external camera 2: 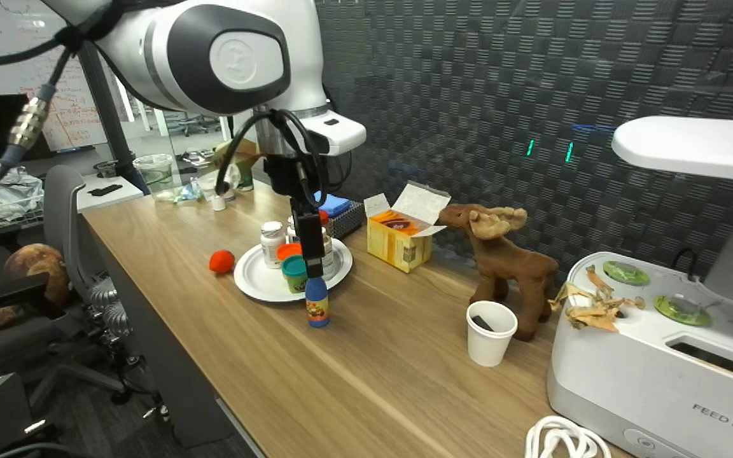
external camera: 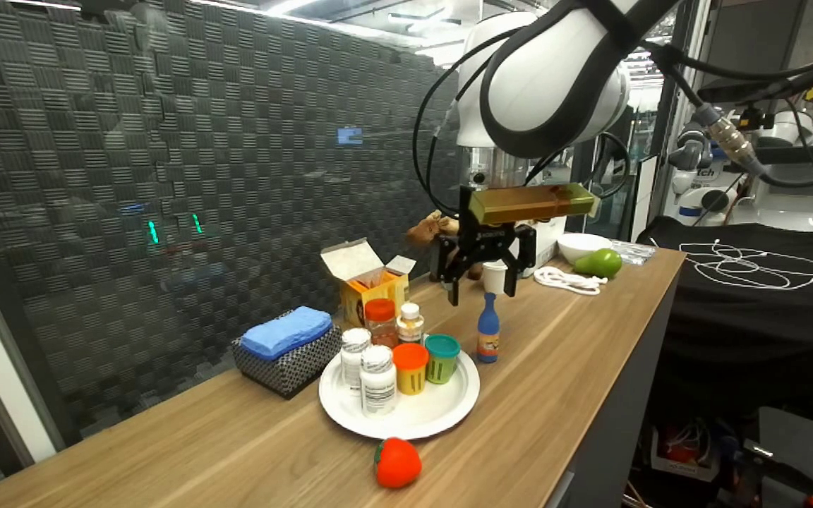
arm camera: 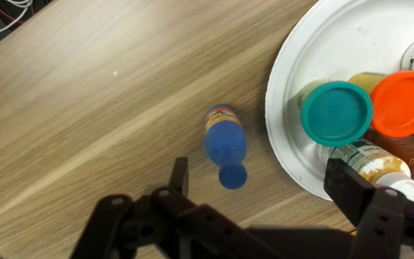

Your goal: Pick up the bottles from the table and put them on the white plate.

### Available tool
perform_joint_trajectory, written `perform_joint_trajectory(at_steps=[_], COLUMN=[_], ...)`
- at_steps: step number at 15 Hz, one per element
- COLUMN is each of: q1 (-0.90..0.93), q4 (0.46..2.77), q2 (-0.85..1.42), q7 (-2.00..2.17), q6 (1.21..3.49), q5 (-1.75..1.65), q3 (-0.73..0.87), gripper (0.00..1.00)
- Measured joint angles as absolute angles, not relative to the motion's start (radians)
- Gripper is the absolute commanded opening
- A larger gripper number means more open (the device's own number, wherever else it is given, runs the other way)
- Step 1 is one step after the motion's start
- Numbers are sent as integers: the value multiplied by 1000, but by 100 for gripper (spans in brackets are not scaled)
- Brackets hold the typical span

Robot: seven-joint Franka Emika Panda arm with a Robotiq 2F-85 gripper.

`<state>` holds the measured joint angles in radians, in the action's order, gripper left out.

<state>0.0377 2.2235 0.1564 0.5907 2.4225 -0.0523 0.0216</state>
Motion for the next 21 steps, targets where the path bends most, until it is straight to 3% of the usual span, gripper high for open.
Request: perform_joint_trajectory(at_steps=[7, 9, 10, 21], q1=[38, 38, 38, 97], q4=[2225, 2226, 2227, 2272], q2=[158, 158, 158, 25], q7=[593, 594, 597, 767], q6=[2427, 2429, 2430, 2412], q5=[-50, -50, -50, -148], q3=[27, 27, 28, -11], gripper=[11, 0, 5, 5])
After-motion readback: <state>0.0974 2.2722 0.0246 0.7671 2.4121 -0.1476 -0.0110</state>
